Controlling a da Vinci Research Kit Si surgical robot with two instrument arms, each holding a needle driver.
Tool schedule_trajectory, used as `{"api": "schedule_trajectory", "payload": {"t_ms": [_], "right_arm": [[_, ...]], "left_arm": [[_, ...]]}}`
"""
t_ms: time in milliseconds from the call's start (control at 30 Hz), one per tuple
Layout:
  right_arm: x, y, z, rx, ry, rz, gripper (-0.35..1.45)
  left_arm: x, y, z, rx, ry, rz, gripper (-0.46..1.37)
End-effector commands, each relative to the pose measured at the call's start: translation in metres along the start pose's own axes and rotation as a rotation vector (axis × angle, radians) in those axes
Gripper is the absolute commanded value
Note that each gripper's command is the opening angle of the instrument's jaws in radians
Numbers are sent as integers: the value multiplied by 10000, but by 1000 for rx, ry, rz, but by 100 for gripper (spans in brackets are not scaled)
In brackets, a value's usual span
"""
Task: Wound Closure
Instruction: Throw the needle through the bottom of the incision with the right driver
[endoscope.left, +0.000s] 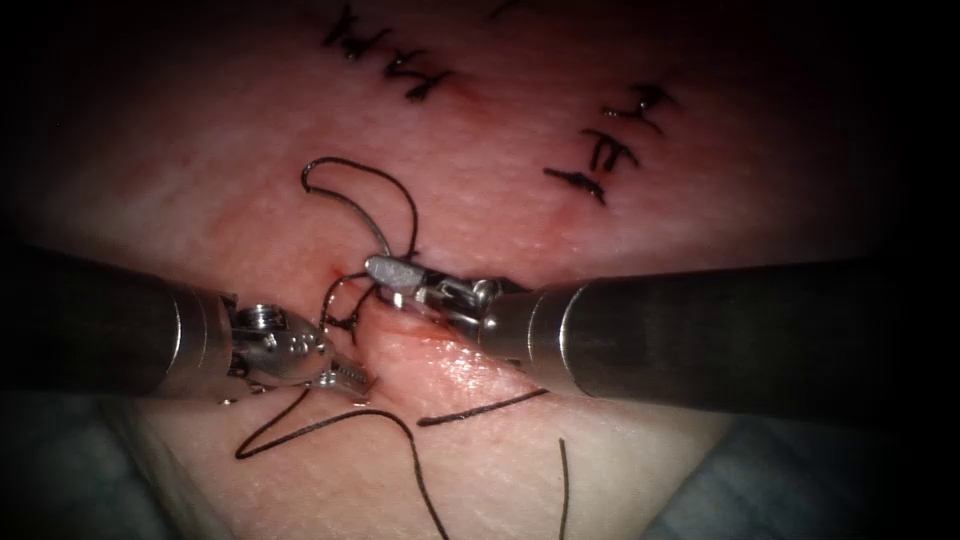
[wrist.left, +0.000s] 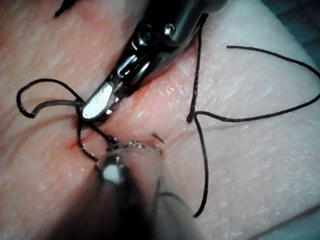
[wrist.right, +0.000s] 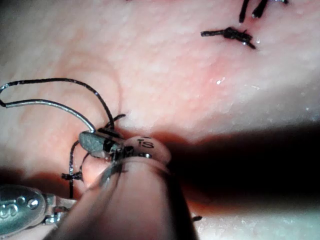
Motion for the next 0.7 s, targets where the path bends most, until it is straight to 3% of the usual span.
{"api": "schedule_trajectory", "payload": {"t_ms": [33, 233, 467, 533, 600, 633, 700], "right_arm": [[1, 1, -1, -10, -3, 0, -35], [2, 3, -1, -17, -2, -2, -35], [29, 4, -4, 35, 56, -129, -35], [39, 5, -7, 45, 66, -198, -35], [48, 8, -8, 53, 77, -387, -35], [51, 9, -8, 52, 79, -464, -9], [58, 11, -9, 41, 73, -541, 13]], "left_arm": [[0, 0, 0, -4, 0, 1, -11], [0, 0, 0, -4, 0, 1, -11], [0, 0, -1, -4, 0, 1, -11], [-1, 1, -1, -4, 0, 1, -11], [-2, 1, -2, -4, 0, 2, -11], [-2, 1, -2, -4, 0, 2, -11], [-1, 1, -1, -4, 0, 1, -11]]}}
